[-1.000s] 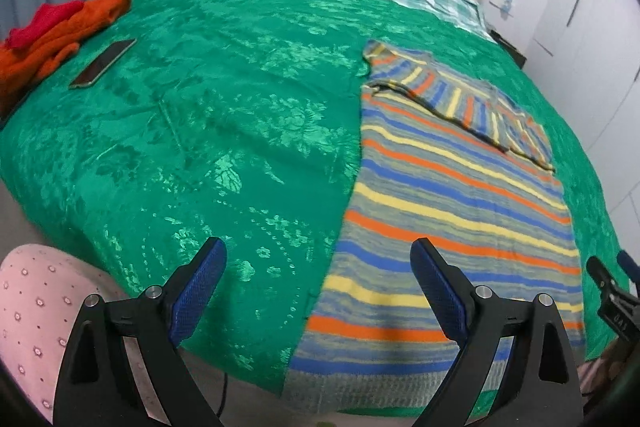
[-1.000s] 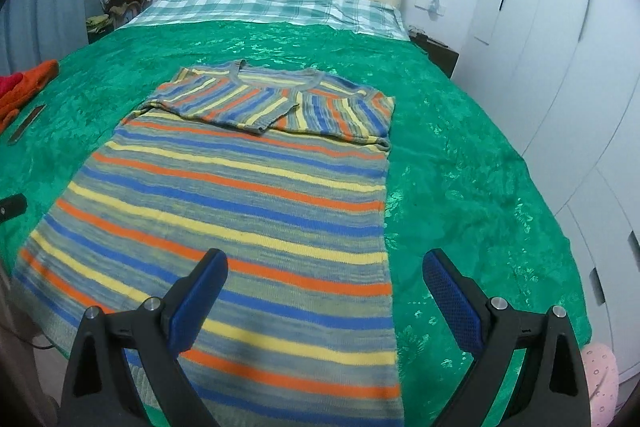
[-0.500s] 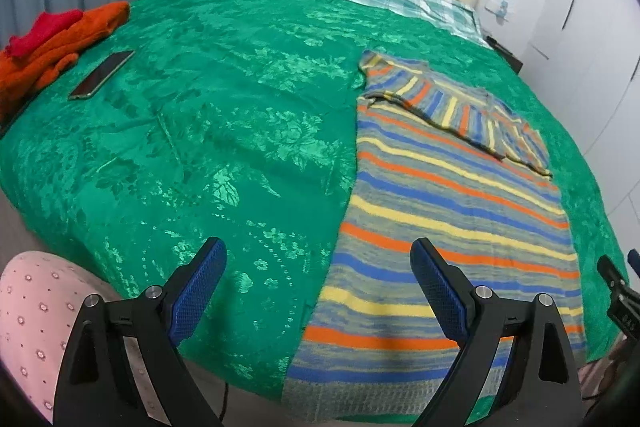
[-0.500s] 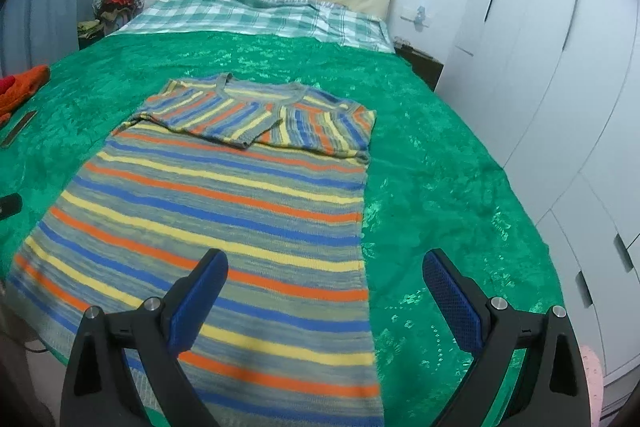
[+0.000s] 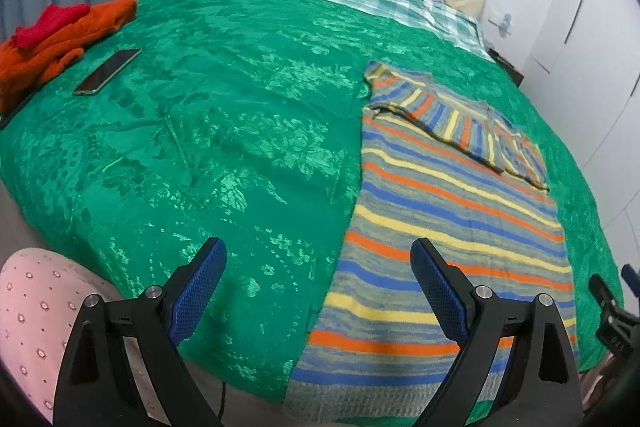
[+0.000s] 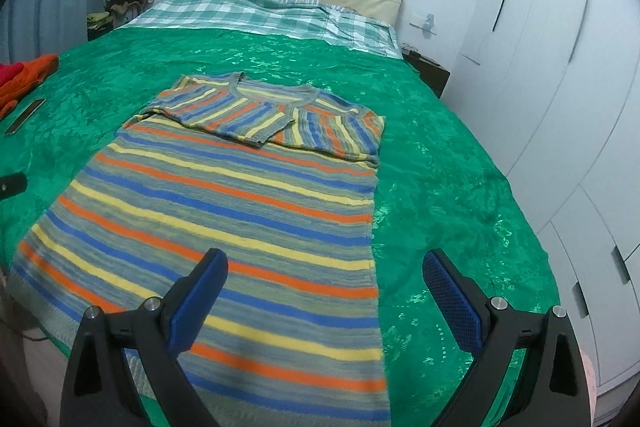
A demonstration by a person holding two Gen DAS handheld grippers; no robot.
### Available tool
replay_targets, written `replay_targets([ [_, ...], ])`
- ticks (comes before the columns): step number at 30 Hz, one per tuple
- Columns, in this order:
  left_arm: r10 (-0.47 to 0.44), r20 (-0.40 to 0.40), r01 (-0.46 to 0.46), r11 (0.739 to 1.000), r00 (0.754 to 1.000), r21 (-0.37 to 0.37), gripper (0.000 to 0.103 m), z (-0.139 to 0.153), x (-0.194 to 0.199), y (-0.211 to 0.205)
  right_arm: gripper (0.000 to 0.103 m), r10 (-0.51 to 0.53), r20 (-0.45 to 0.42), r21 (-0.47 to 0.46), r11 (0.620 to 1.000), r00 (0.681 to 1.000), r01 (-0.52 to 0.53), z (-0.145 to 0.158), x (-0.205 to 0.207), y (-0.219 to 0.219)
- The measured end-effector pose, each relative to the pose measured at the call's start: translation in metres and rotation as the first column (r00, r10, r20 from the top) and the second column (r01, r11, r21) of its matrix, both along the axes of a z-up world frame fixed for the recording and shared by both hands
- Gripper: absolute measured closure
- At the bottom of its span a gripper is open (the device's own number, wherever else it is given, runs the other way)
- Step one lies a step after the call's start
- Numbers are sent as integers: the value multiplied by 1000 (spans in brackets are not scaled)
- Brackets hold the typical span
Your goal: Fold small clothes
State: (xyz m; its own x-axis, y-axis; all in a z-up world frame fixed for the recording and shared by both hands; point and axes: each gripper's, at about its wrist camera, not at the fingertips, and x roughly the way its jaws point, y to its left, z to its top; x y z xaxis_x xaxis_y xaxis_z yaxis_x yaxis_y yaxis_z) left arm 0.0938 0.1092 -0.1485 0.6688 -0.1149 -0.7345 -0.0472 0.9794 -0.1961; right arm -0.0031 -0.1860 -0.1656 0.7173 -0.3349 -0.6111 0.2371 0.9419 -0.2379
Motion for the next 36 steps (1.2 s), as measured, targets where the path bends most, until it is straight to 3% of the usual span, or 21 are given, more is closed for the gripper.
replay_targets([
  [8, 9, -17, -9, 1000, 1000, 1, 9, -7, 6, -5, 6, 12, -7, -5, 1000, 1000, -12, -5, -4, -1],
  [15, -37, -17, 38, 996, 999, 77, 9, -10, 5, -22, 6, -4, 0, 20, 1000, 1000, 4, -4, -3, -8],
  [36, -43, -4, 43, 998, 999, 34, 8, -6, 5, -20, 6, -9, -2, 6, 1000, 1000, 9, -3, -2, -8],
])
